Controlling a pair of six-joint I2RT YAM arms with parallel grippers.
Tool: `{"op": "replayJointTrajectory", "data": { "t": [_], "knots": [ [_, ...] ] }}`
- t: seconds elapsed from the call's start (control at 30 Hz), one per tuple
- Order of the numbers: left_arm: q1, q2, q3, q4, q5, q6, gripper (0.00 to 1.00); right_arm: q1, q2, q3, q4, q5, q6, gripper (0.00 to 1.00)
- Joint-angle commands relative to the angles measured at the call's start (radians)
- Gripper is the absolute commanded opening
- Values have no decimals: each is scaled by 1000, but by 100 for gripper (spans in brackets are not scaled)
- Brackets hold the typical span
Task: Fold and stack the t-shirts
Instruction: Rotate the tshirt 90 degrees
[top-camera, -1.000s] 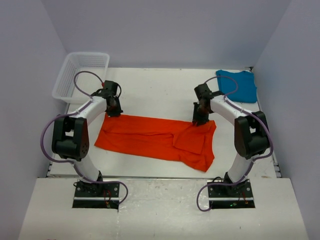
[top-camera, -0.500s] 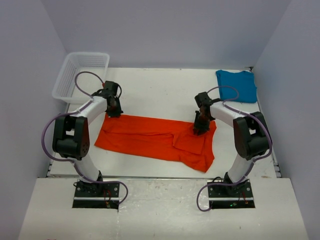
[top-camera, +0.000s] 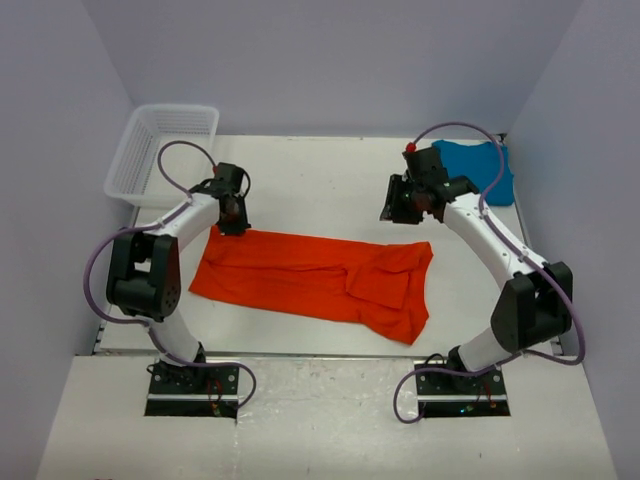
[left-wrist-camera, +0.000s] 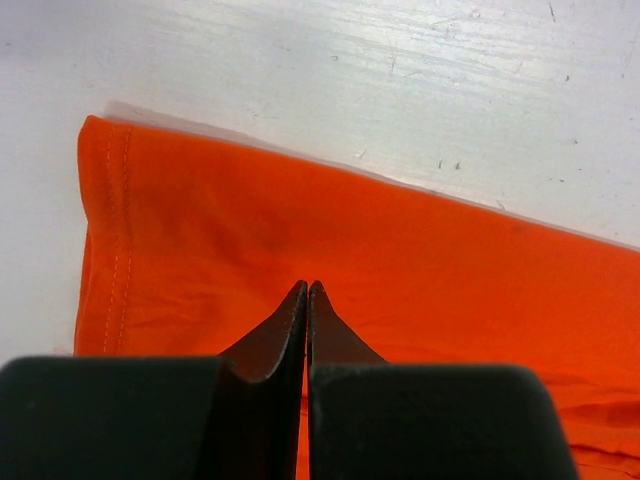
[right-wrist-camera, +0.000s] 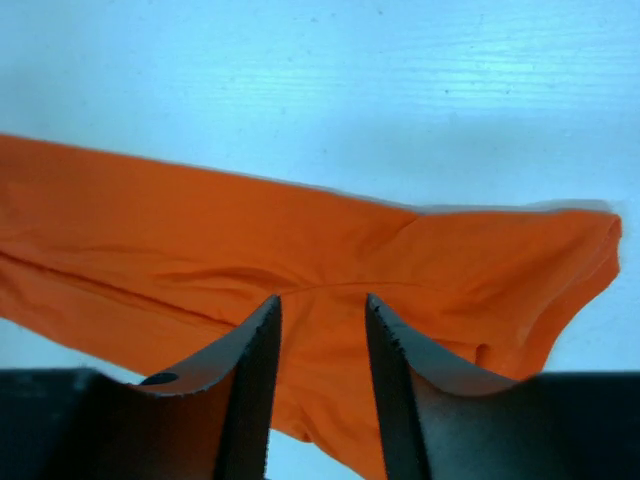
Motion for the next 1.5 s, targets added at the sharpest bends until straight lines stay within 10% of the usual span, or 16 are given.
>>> {"op": "replayJointTrajectory", "data": {
  "t": [0.0,0.03,0.07,0.9,1.47],
  "knots": [
    [-2,-54,12,-14,-38,29,0,21,-64,-44,-41,-76,-13,38],
    [0,-48,9,-14,-37,34,0,26,-72,-62,-35,-76,-8,8],
    [0,-45,6,-16,-35,34,0,32,-77,-81,-32,-71,3,0],
    [-3,136,-11,-35,38,14,0,221,67,-330,61,-59,136,0],
    [-2,49,-106,-92,-21,-73,0,224,434,72,-156,-60,90,1]
  ]
}}
